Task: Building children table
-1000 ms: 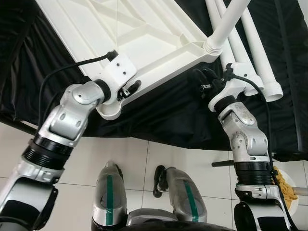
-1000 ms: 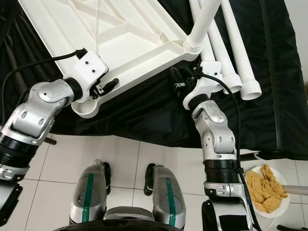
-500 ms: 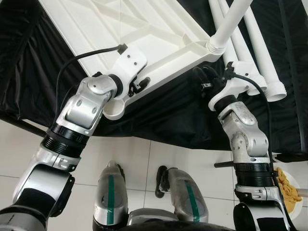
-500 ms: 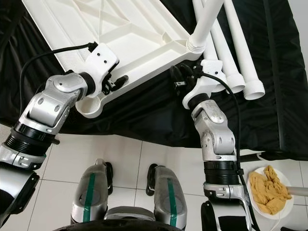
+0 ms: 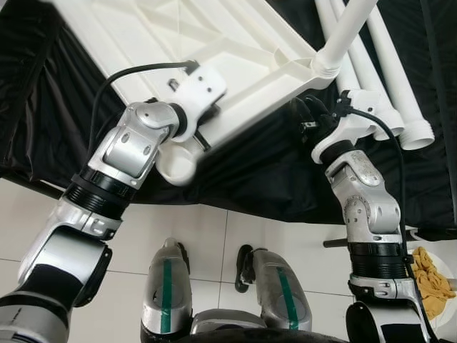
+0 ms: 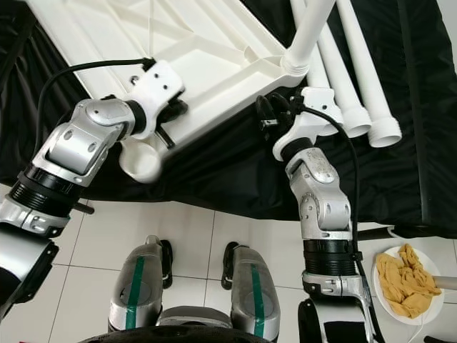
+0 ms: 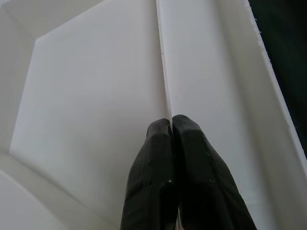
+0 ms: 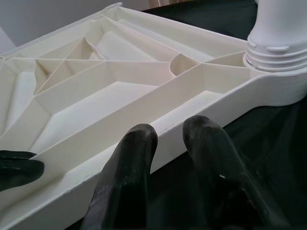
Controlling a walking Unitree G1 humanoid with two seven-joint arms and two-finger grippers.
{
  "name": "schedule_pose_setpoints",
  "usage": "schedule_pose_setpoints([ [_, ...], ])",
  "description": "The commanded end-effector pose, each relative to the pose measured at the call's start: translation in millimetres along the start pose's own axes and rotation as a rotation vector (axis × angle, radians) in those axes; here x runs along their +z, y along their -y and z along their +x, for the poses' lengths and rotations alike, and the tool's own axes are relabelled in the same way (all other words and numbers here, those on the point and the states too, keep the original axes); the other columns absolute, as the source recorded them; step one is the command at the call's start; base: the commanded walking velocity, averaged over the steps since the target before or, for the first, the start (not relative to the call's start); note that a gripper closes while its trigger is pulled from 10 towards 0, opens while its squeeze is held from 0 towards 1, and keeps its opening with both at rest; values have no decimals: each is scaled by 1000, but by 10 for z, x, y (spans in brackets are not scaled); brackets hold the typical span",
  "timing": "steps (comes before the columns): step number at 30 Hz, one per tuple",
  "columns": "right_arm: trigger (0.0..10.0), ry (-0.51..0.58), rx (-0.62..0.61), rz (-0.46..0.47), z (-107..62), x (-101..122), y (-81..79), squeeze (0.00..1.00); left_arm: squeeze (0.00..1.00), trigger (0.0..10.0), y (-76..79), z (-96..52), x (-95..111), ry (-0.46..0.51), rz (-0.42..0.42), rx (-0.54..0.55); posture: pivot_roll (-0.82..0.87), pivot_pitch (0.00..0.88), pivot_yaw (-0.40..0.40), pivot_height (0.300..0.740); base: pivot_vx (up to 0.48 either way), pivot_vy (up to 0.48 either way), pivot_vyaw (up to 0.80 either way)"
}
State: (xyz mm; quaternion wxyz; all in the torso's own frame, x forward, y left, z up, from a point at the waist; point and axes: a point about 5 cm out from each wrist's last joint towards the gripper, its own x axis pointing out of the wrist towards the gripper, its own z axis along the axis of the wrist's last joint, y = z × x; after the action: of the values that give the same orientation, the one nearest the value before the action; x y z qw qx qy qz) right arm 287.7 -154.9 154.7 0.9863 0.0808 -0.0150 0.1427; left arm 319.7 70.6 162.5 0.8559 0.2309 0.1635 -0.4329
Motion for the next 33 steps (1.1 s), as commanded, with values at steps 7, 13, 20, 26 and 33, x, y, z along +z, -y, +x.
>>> schedule_pose_setpoints([
  [7,10000,-9,-22,10,-24,-9,15,0,0,0,48,130,-168,-95,-119,31,53,137,-8,740,0,0,0],
  [13,10000,-9,-19,12,-27,-4,1,0,0,6235,-27,176,-142,-80,-184,155,53,140,-10,740,0,0,0],
  [20,10000,-11,-9,14,-34,-8,-21,0,0,10000,-234,107,-153,-73,-181,326,56,140,-16,740,0,0,0],
  [26,10000,-12,-3,11,-34,-9,-29,0,0,10000,-306,66,-106,-55,-161,375,58,135,-18,740,0,0,0],
  [33,10000,-8,6,7,-29,-7,-46,0,0,10000,-261,74,20,26,-124,340,58,130,-17,740,0,0,0],
])
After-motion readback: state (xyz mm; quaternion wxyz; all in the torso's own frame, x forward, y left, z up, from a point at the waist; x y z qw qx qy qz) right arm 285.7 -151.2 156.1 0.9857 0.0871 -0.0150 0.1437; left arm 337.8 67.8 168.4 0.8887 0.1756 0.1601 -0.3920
